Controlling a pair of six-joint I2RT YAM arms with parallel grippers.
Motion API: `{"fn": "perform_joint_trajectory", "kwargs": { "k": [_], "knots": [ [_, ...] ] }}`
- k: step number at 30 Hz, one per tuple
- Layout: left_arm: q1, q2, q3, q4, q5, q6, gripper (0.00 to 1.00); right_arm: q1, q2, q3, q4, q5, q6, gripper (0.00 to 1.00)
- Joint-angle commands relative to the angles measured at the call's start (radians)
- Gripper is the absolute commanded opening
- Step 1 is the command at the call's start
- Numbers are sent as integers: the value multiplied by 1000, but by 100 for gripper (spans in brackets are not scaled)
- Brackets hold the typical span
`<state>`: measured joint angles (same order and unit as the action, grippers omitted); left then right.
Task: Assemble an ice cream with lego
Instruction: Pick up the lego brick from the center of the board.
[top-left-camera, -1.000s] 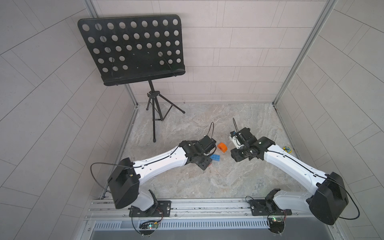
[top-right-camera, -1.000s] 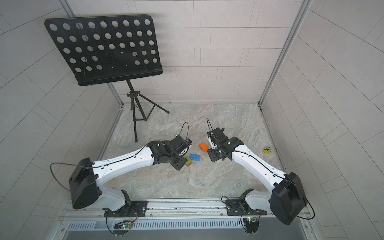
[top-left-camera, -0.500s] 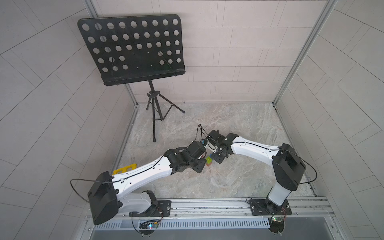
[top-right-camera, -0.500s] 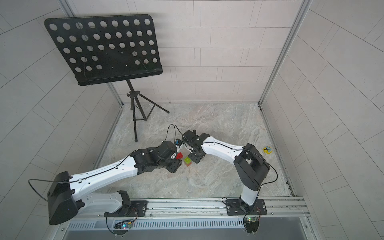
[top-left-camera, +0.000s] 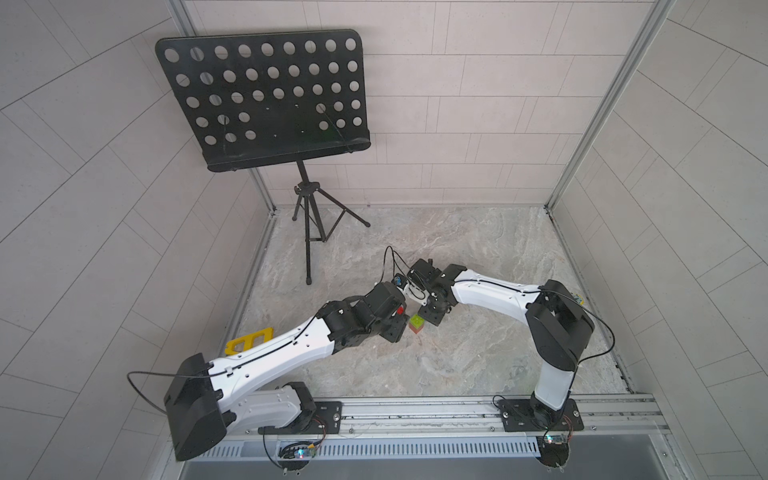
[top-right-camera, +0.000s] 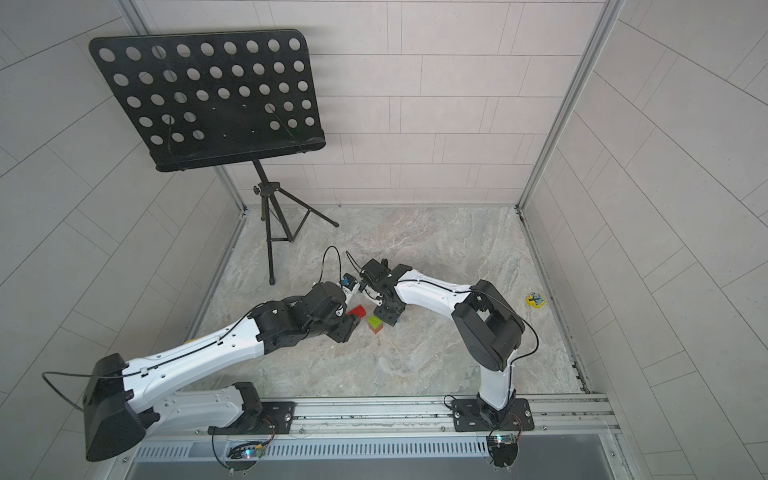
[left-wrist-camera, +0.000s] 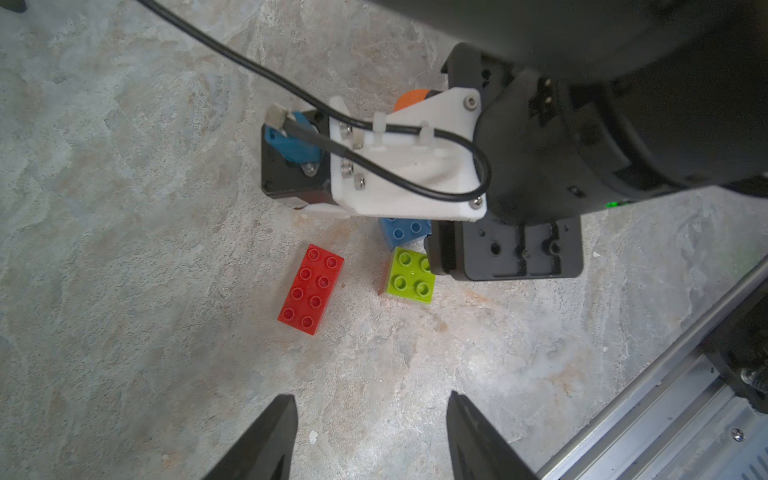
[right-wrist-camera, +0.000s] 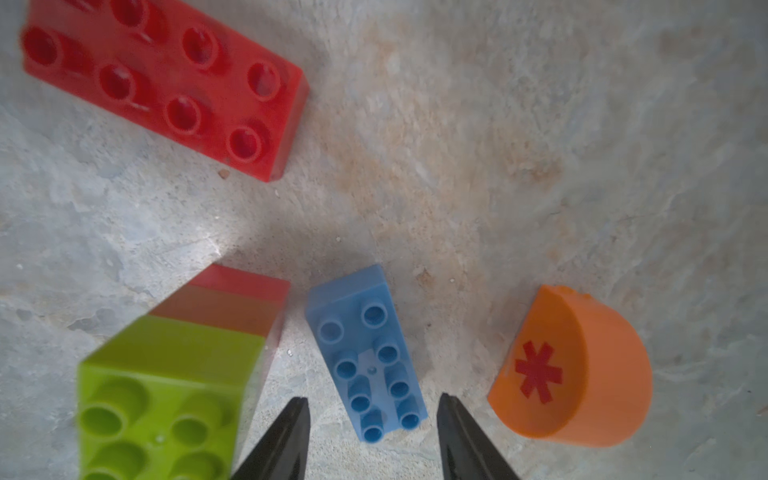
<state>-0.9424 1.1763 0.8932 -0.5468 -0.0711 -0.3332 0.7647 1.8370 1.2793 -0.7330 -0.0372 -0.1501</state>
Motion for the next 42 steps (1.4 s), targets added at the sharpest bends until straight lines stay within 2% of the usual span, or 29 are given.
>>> {"fn": "perform_joint_trajectory", "kwargs": {
  "k": [1,13,18,26,33,37,42],
  "knots": [
    [7,-9,-11,1,-15,-6,64,-8,23,20,-17,-10,-18,55],
    [8,-1,-11,-2,-25,-4,65,-27,70,28,2,-37,-23,50],
    [7,-1,-10,-2,-25,-1,65,-27,83,30,1,-46,-25,44],
    [8,-9,-12,-5,-37,-6,65,-26,57,22,14,-31,1,28],
    [26,-31,-13,-22,-77,-31,65,-25,-41,16,-38,13,149,22],
    [76,-51,-30,-25,-73,-61,65,-18,-118,6,-90,25,258,21],
    [154,-76,-65,-12,-31,-97,65,38,-176,12,-147,4,316,21]
  ]
}}
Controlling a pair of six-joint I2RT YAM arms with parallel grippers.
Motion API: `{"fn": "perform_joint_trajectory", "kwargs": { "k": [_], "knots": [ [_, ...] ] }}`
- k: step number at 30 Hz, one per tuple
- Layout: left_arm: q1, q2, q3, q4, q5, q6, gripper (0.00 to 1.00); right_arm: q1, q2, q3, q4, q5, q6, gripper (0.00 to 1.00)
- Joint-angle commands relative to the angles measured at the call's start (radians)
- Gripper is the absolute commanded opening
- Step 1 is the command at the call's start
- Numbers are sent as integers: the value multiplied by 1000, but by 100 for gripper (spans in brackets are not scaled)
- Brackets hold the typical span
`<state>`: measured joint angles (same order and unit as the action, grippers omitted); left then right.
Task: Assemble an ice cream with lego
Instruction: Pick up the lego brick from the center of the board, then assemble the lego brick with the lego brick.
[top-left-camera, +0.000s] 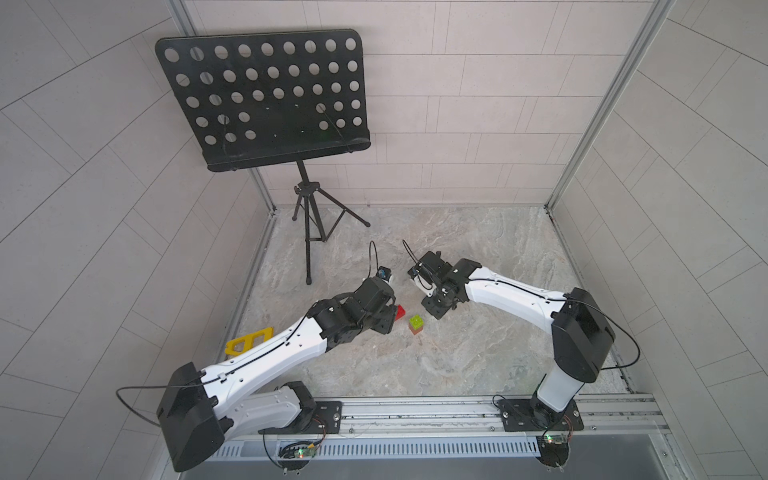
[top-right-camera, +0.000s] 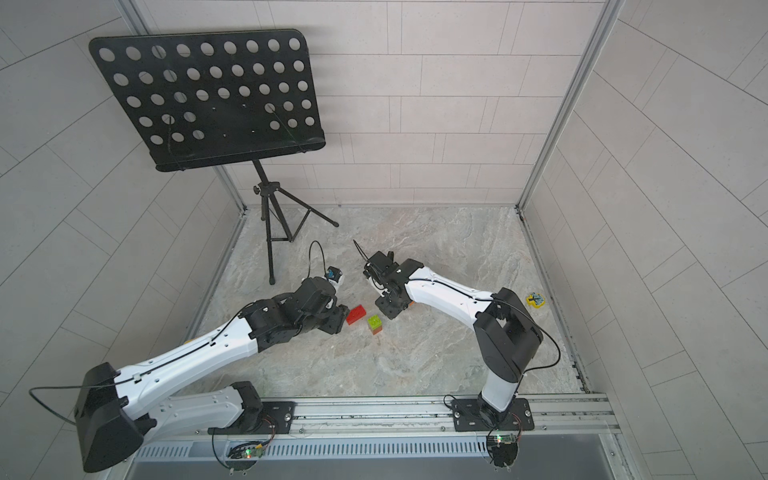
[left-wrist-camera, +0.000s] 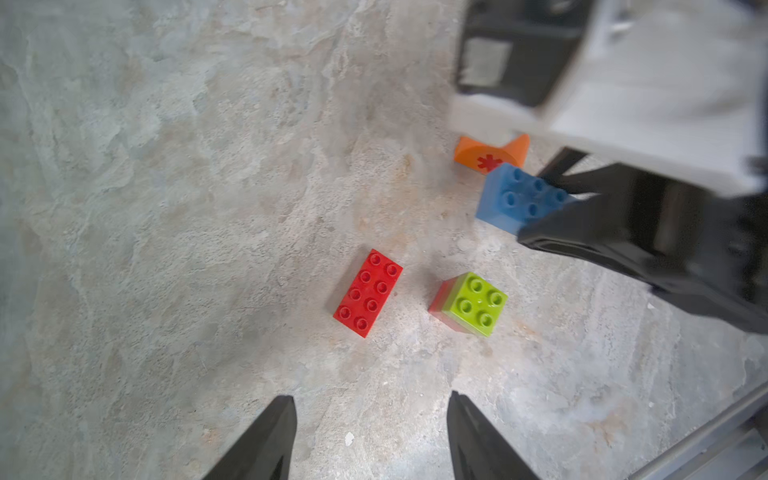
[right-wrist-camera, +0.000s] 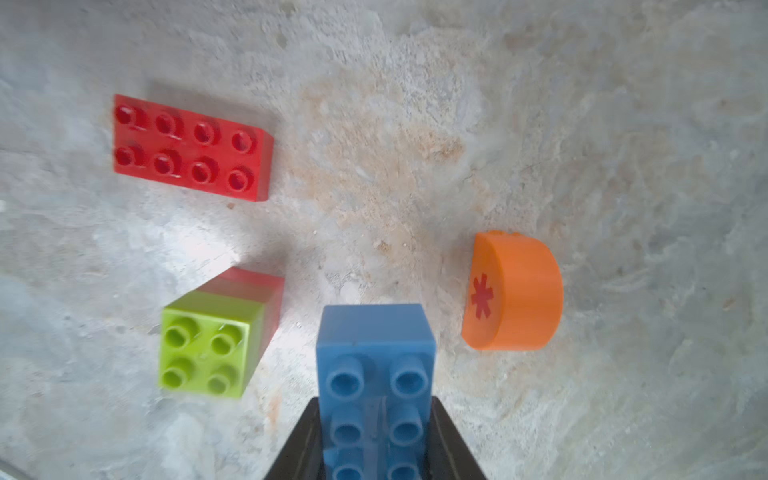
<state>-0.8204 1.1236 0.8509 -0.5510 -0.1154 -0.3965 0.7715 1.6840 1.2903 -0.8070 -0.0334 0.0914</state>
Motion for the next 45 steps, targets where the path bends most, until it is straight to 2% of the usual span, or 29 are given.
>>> {"fn": "perform_joint_trajectory", "kwargs": {
  "k": [1,7,16,45],
  "knots": [
    [44,-29,-29,-4,18,-38,65,44,-29,1,-77,-11,87,21],
    [81,-49,-54,5,28,-52,65,110,-27,0,-64,-22,170,21],
    [92,-48,-67,11,34,-53,65,130,13,0,-19,-20,241,22],
    [95,-40,-79,16,40,-51,65,141,121,44,-12,-20,256,22]
  ]
}}
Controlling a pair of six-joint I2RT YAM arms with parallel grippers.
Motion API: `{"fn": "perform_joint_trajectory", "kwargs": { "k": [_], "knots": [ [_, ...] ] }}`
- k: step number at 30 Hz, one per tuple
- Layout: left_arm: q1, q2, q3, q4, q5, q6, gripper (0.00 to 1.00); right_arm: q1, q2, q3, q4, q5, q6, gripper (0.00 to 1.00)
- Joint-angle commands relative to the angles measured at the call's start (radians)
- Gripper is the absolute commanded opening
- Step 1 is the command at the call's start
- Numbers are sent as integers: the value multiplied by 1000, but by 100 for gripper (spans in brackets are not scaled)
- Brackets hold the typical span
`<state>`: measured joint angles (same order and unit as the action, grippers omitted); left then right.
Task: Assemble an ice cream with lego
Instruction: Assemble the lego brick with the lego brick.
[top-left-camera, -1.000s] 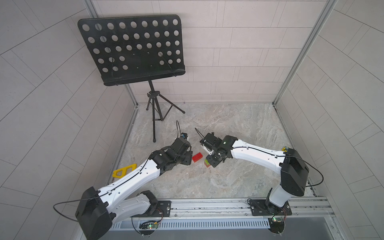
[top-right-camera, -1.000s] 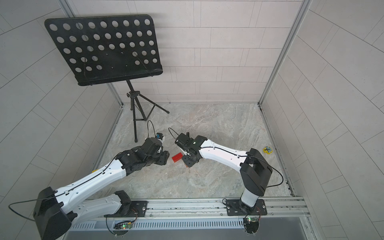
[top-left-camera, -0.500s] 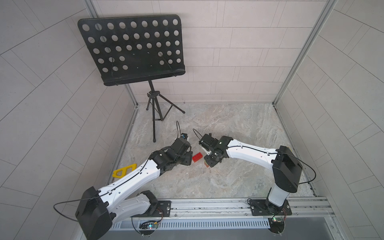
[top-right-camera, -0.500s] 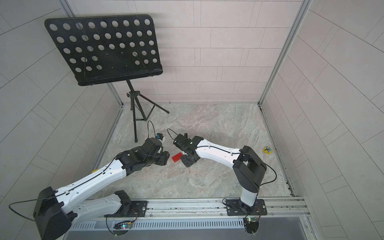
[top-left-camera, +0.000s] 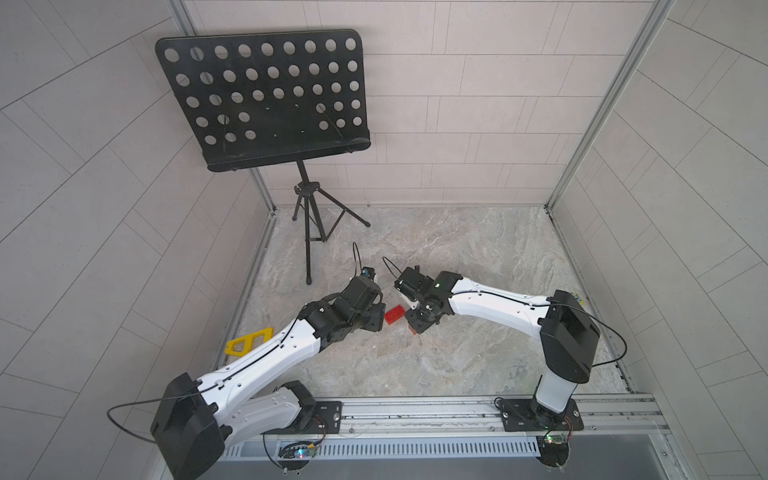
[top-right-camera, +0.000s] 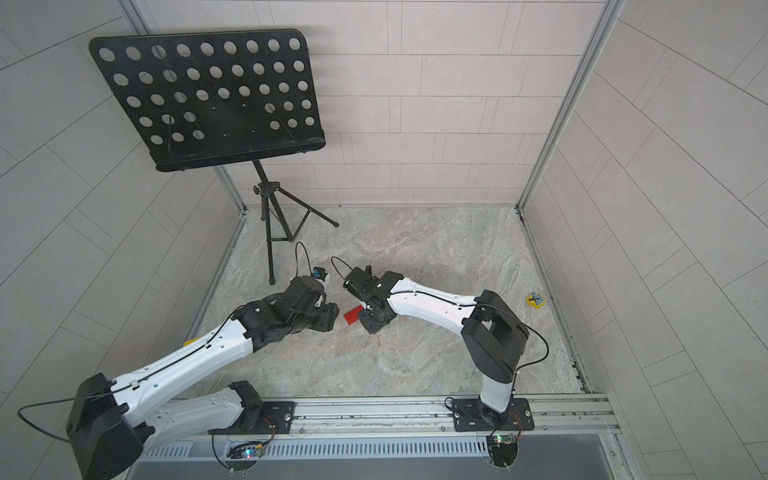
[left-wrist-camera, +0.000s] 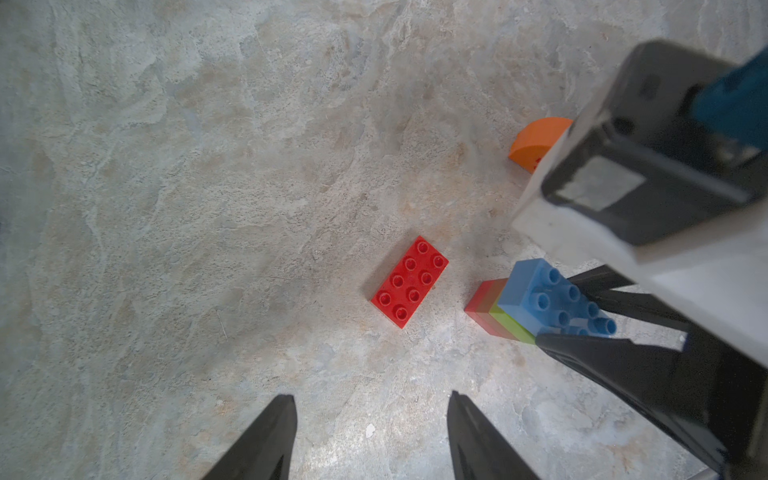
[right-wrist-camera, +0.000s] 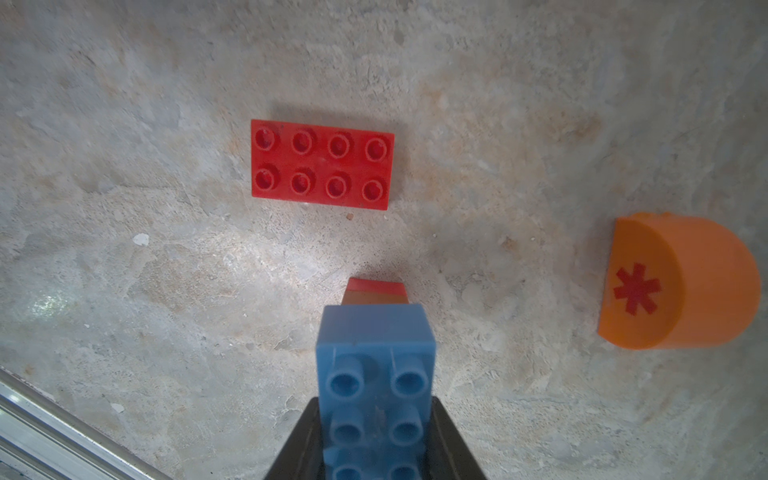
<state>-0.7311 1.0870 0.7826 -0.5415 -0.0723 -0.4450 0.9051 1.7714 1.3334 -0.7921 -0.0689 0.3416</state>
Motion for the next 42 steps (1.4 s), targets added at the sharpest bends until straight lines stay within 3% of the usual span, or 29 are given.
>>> {"fn": "perform_joint_trajectory", "kwargs": {
  "k": [1,42],
  "knots": [
    [6,-3,-10,6,-3,-3,65,9,38,3,-28,18,5,22],
    [7,32,-6,-1,5,-3,65,22,84,4,-200,76,-86,22]
  ]
}}
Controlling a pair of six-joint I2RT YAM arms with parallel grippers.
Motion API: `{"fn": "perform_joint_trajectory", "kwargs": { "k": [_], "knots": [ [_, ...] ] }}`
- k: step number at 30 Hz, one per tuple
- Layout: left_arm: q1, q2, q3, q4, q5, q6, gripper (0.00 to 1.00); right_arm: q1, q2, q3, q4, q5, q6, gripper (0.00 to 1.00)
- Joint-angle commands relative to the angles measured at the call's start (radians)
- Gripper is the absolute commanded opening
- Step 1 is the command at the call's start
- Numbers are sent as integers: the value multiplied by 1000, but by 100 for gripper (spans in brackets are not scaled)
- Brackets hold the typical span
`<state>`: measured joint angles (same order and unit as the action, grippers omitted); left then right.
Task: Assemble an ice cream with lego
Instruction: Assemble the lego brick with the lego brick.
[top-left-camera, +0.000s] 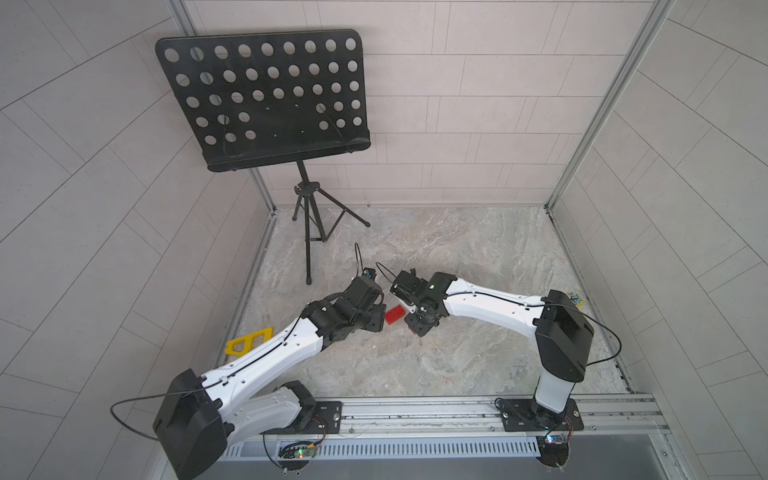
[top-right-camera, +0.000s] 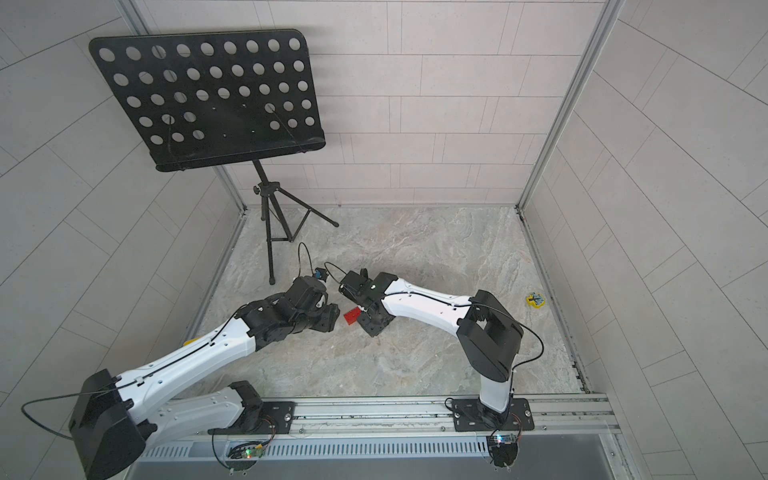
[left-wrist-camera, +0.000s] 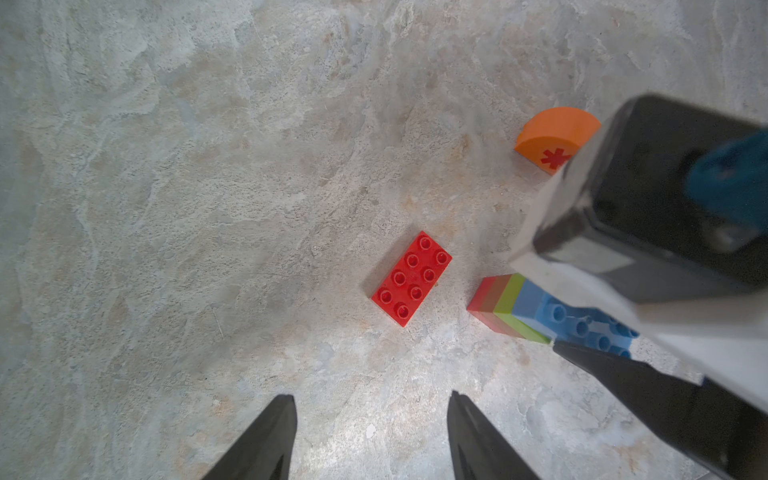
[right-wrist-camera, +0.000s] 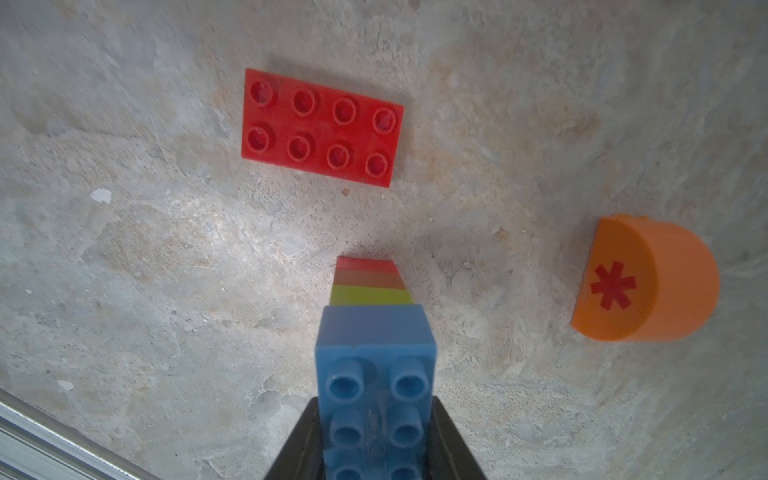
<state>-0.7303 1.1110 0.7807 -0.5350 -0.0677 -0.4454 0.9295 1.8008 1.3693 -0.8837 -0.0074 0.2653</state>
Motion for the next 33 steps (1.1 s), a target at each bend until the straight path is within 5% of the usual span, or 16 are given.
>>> {"fn": "perform_joint_trajectory", "kwargs": {
  "k": [1,33],
  "knots": [
    [6,7,-4,-8,0,-3,65,-4,60,-29,-108,12,-11,22],
    [6,-13,-12,5,14,4,65,-11,120,60,-44,-68,-14,22]
  ]
}}
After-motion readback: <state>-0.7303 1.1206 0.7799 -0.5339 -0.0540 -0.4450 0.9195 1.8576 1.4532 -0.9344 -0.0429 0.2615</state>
